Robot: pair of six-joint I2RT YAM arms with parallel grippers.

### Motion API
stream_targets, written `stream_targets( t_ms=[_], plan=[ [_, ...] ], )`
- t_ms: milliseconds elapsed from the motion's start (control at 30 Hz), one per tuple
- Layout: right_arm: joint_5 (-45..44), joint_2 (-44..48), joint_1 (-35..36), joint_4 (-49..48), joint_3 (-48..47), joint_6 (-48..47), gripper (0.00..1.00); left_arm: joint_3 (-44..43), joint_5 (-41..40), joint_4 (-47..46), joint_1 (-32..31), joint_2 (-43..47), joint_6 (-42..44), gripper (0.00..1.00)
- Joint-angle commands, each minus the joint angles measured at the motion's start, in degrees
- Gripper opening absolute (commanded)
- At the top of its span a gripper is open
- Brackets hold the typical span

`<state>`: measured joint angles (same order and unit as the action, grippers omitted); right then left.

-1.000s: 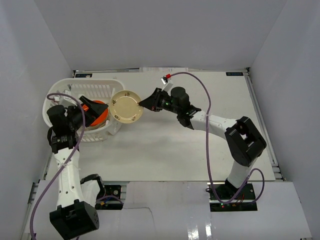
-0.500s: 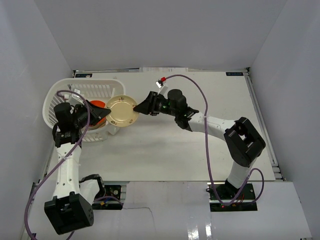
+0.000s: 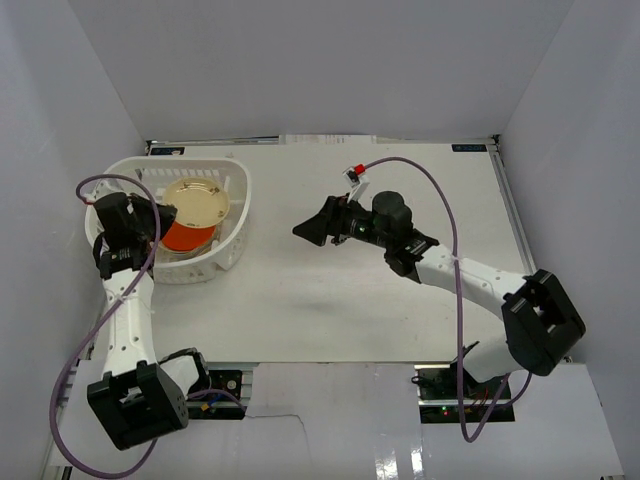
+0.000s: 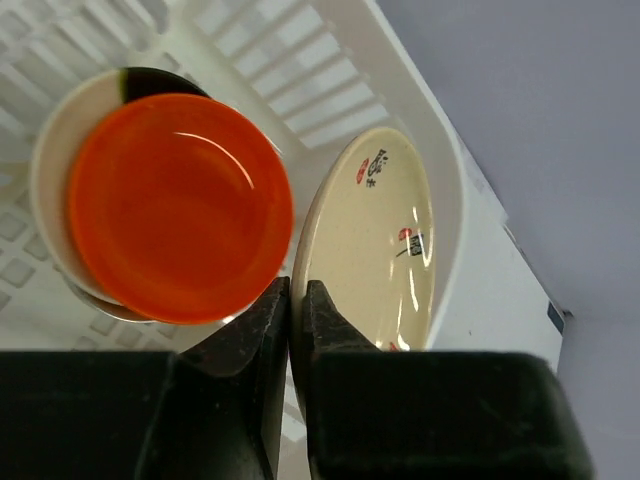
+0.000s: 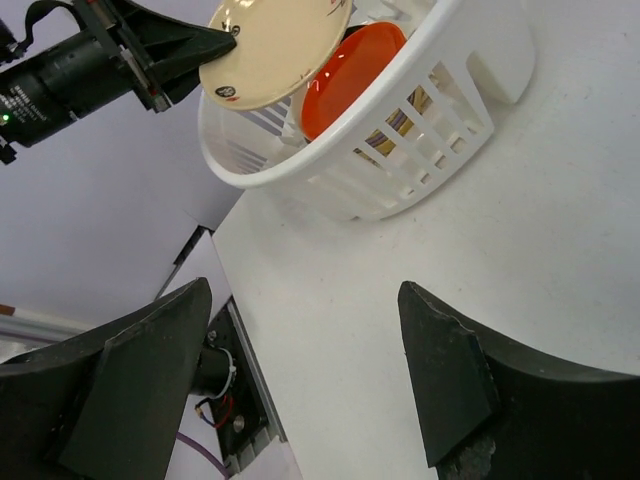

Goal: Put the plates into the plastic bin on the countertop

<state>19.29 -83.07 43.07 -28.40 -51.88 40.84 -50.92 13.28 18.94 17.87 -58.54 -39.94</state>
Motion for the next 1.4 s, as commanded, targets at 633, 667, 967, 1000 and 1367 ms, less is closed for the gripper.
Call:
stream_targets(
  t_ms=[633, 667, 967, 1000, 1367],
  plan=[
    [-6.63, 11.78, -0.09, 9.15, 6.53, -9.9, 0.83, -5.06, -10.38, 2.95, 2.35, 0.96, 2.15, 0.98],
    [-7.42, 12.75, -0.09, 10.37, 6.44, -10.6, 0.83, -5.68, -7.59, 2.95, 2.26, 3.15, 2.32, 0.98],
    [-23.98, 24.33, -0.09, 24.96, 2.41, -18.07, 0.9, 0.72, 32.04, -16.81, -2.73, 16.17, -2.14, 0.98],
    [-26.3, 25.57, -0.09, 29.5, 1.7, -19.9, 0.9, 1.86, 36.95, -18.31, -3.79, 17.22, -2.5, 0.98],
    [-47.32, 50.45, -0.09, 44.58, 6.78, -23.61, 0.9, 12.5, 48.51, -9.72, -16.98, 25.67, 8.47, 0.98]
  ],
)
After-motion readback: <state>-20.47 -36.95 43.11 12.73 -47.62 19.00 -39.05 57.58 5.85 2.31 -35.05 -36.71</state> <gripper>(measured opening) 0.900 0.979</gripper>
